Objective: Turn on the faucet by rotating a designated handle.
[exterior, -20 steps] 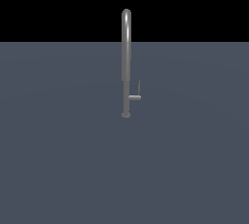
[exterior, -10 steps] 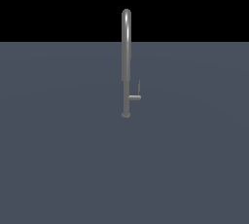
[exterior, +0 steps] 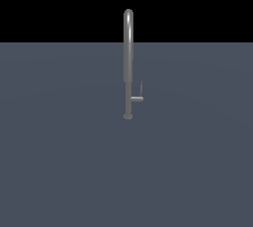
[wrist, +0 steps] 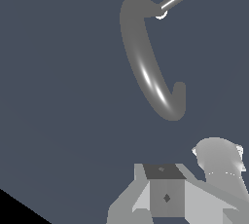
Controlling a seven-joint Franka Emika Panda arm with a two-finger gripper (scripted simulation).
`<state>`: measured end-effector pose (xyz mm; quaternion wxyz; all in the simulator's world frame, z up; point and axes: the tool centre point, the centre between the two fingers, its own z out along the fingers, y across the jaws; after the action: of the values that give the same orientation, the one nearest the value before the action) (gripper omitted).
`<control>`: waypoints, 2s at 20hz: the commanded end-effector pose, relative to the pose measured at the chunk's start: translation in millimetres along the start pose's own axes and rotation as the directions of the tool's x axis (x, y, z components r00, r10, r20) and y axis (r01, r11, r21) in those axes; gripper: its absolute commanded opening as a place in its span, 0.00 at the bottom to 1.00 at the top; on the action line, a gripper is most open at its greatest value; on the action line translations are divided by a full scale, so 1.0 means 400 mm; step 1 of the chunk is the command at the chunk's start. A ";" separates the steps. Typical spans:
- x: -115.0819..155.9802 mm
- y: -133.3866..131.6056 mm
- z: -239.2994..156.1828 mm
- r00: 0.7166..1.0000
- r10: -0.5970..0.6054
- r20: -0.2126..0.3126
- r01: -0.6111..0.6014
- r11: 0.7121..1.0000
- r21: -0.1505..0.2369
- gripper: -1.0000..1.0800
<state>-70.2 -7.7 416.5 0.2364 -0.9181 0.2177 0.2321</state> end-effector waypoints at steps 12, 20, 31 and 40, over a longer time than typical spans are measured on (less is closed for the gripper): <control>0.235 0.014 0.040 0.953 0.197 0.232 -0.245 0.949 0.201 0.00; 0.384 0.045 0.098 0.868 0.289 0.404 -0.423 0.856 0.296 0.00; 0.575 0.109 0.237 0.673 0.347 0.653 -0.677 0.644 0.355 0.00; 0.650 0.140 0.331 0.553 0.337 0.761 -0.786 0.515 0.343 0.00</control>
<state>65.0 -57.3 162.7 0.4975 -0.5209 0.4961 0.4847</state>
